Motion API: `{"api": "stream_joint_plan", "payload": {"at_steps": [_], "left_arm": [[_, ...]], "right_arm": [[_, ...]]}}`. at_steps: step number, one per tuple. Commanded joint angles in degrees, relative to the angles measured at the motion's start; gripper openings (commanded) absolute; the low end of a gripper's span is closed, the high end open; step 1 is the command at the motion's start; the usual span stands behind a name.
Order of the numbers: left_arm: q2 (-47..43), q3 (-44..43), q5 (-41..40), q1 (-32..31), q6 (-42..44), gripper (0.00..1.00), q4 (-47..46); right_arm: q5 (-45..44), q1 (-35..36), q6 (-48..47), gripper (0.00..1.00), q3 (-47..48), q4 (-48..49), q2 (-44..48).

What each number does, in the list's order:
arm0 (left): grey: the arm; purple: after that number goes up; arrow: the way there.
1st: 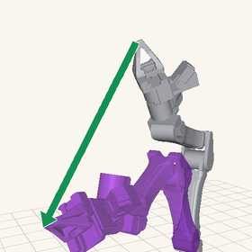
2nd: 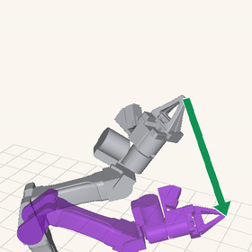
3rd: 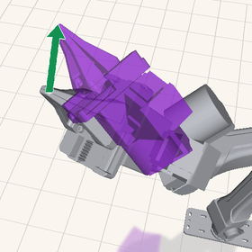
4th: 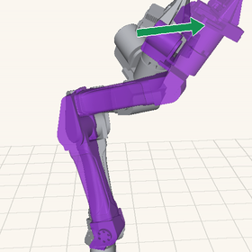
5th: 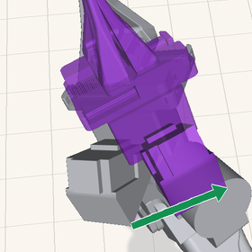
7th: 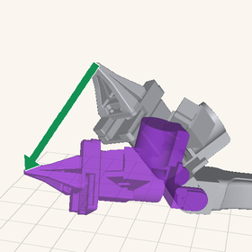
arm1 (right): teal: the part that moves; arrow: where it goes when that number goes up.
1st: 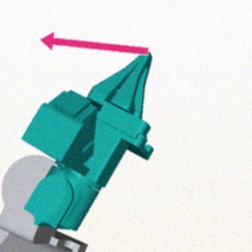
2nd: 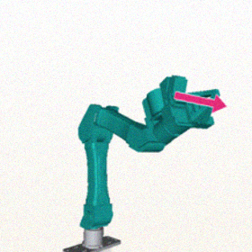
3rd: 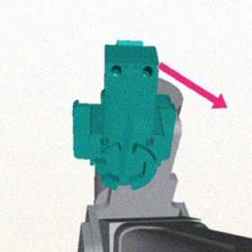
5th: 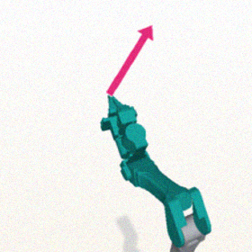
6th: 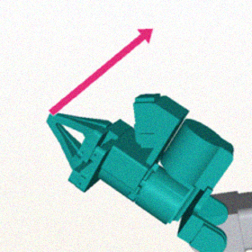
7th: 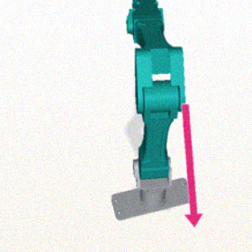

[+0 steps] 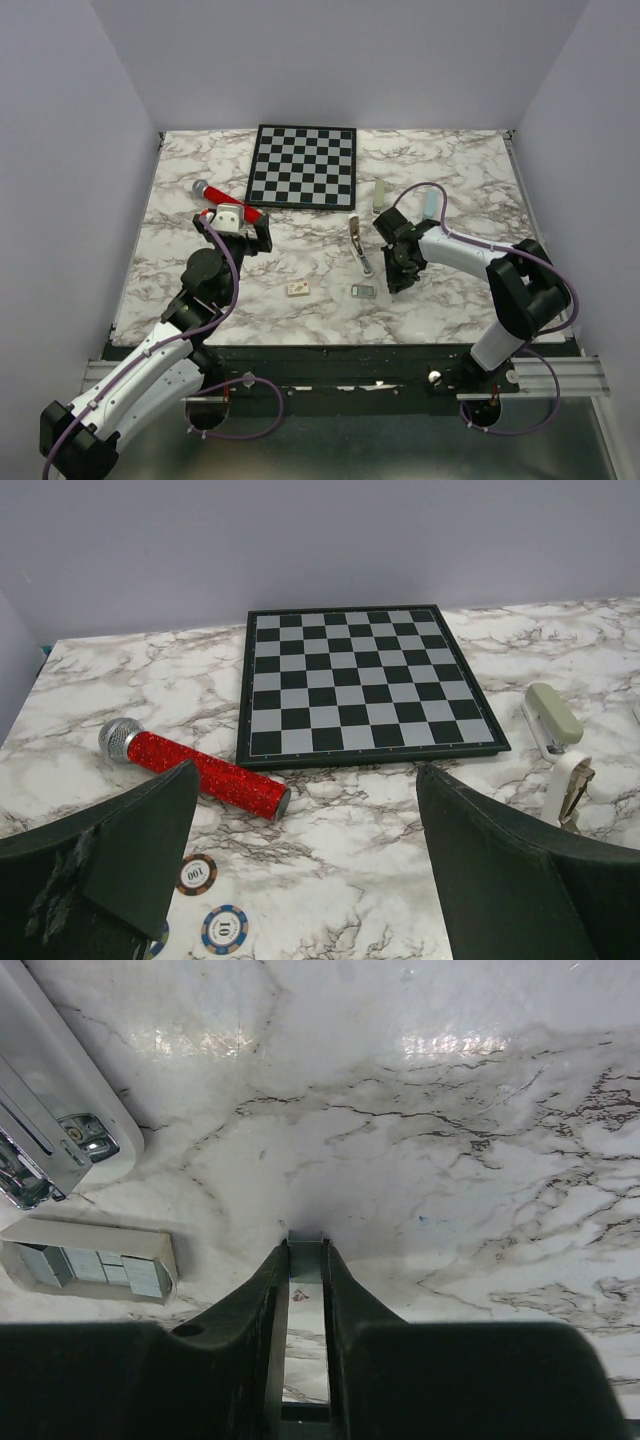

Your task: Load the staples into the stapler

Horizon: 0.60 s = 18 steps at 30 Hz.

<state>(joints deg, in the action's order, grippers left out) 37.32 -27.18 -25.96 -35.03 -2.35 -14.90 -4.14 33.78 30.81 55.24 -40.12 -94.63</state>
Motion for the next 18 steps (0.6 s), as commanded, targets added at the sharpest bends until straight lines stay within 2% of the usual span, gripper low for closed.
{"api": "stream_joint_plan", "payload": {"at_steps": [1,11,18], "left_arm": [[-0.5,0.8,-0.5,-0.4,0.5,0.98,-0.4],[-0.5,0.7,-0.4,-0.4,0.5,0.97,-0.4],[-0.4,0.7,-0.1,-0.4,0.4,0.97,-0.5]], "right_arm": [[1.1,-0.3,-0.6,0.23,0.6,1.4,-0.5],[0.5,-0.3,-3.6,0.19,1.9,3.4,4.7],[0.6,0.7,-9.2,0.19,5.0,6.5,7.5]]}}
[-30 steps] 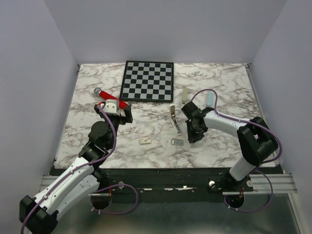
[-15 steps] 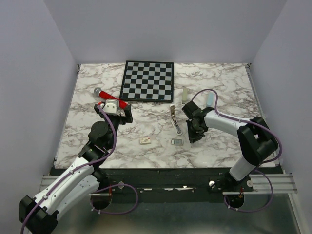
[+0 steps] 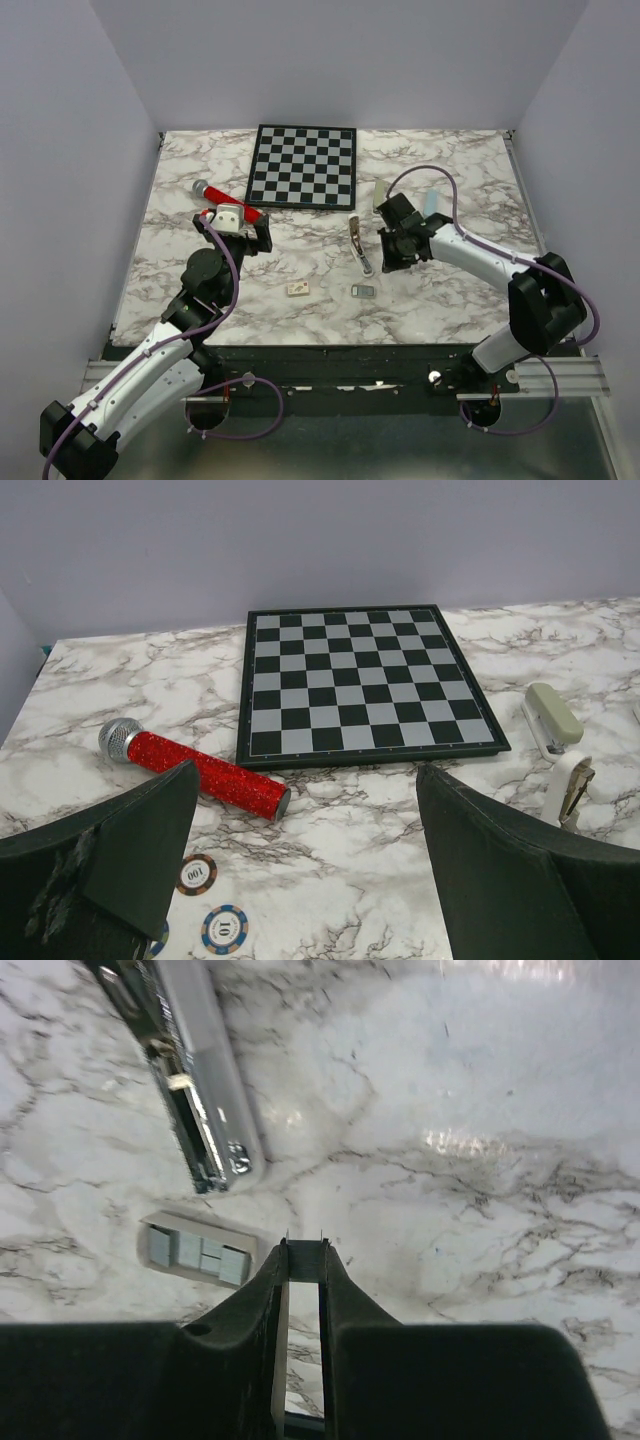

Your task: Load the staples into the stapler

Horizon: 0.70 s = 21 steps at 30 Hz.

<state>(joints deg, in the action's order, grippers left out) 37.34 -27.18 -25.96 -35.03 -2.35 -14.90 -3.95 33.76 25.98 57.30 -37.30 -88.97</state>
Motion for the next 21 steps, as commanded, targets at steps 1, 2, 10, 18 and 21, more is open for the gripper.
{"api": "stream_joint_plan", "payload": {"at_steps": [1,2,10,18,21], "left_arm": [[-0.5,0.7,-0.1,-0.4,0.4,0.97,-0.5],[-0.4,0.8,-0.1,-0.4,0.3,0.97,-0.5],[-0.3,0.7,-0.2,-0.4,0.3,0.97,-0.5],[-0.5,0.9,-0.3,-0.5,0.5,0.97,-0.6],[-0.3,0.8,-0.4,-0.5,0.5,0.98,-0.7]], "right_arm": [[0.1,1.0,-5.0,0.20,3.3,5.4,2.2],[-0.4,1.3,-5.5,0.20,3.5,6.4,2.3],[-1.5,3.9,-10.5,0.20,5.7,14.0,-1.0],[-2.7,5.4,-11.6,0.20,6.9,16.5,-5.5],[-3.7,5.9,-11.7,0.20,7.1,16.6,-6.7]]}}
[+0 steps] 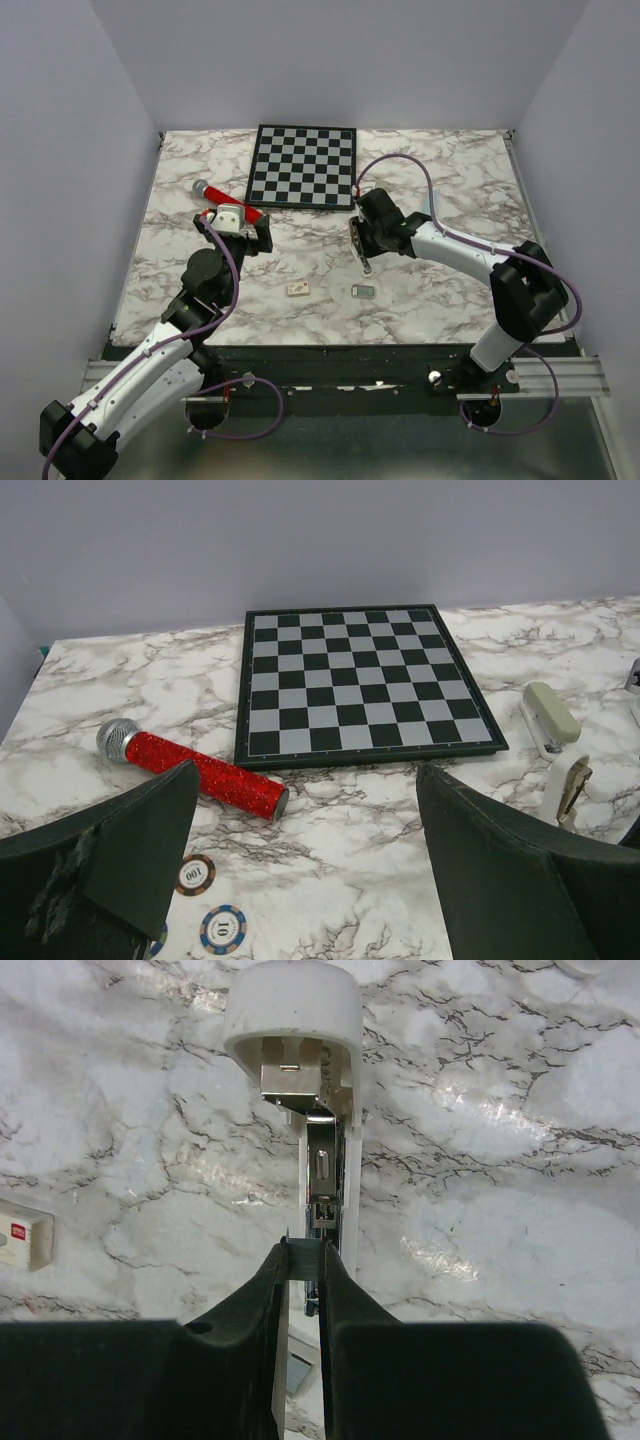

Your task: Load the staples into the stapler

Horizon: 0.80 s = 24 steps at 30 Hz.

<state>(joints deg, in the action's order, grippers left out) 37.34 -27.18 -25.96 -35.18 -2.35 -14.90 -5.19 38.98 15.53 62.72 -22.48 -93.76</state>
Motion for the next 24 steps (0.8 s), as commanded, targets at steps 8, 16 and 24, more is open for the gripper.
{"api": "stream_joint_plan", "payload": {"at_steps": [8,16,24], "left_arm": [[-0.5,0.8,-0.7,-0.4,0.8,0.98,-0.7],[-0.3,0.8,-0.7,-0.4,0.9,0.97,-0.7],[-0.3,0.9,-0.6,-0.4,0.9,0.97,-0.7]], "right_arm": [[-3.4,1.0,-1.3,0.20,1.2,2.3,-3.9],[-3.8,1.0,-1.3,0.20,1.0,2.3,-4.8],[-2.6,1.0,-1.6,0.20,0.8,2.5,-4.9]]}}
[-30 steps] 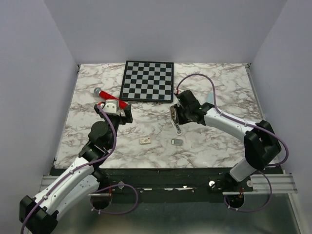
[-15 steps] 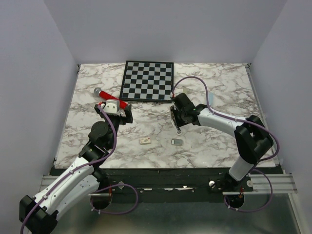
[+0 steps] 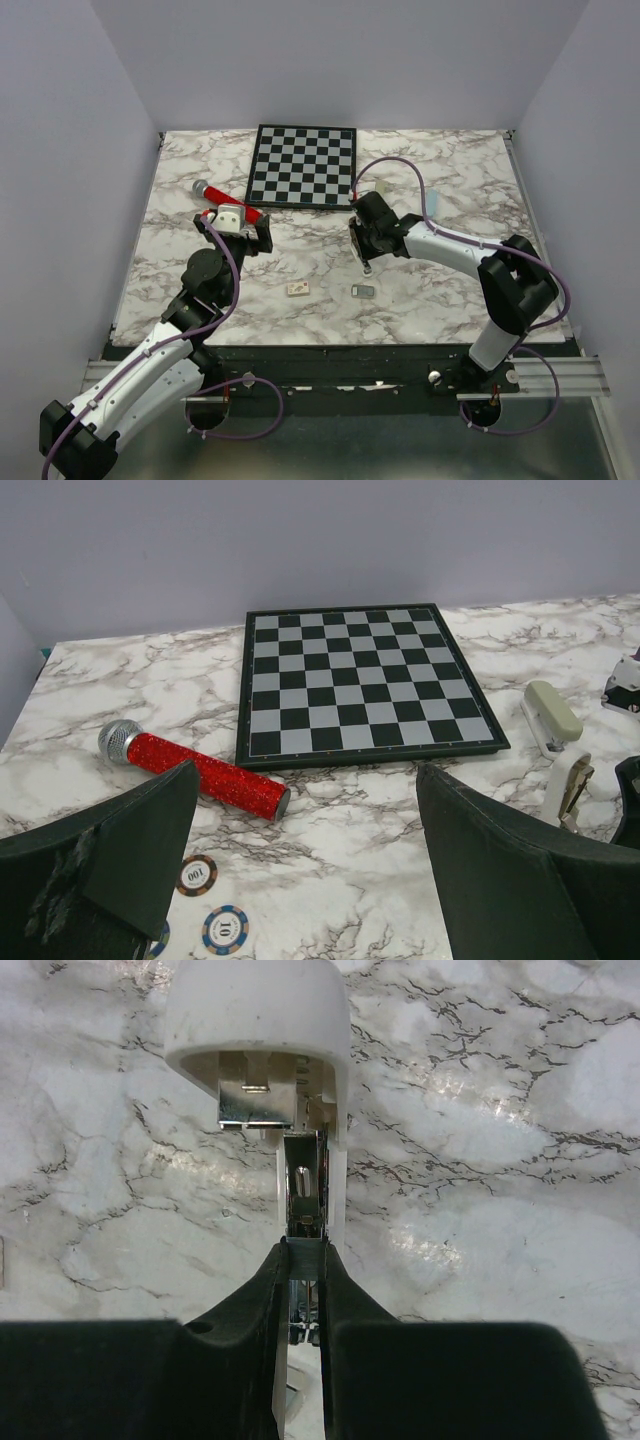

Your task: Load the staples into the stapler

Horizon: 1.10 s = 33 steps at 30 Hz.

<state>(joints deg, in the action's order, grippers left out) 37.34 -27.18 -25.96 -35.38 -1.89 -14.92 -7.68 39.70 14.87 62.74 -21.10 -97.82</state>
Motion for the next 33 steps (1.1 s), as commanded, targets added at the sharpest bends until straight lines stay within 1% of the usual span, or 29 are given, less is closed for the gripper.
{"api": "stream_joint_plan", "payload": {"at_steps": [1,11,33], "left_arm": [[-0.3,0.9,-0.6,-0.2,0.4,0.98,-0.6],[-0.4,0.9,-0.6,-0.2,0.4,0.98,-0.6],[-0.4,0.9,-0.3,-0.3,0.3,0.98,-0.6]], "right_arm": [[-0.2,0.3,-0.9,0.20,0.8,1.2,-1.0],[-1.5,0.3,-0.5,0.19,0.2,0.4,-1.2],[-0.1,0.3,0.1,0.19,-1.5,-0.4,-0.5]]}}
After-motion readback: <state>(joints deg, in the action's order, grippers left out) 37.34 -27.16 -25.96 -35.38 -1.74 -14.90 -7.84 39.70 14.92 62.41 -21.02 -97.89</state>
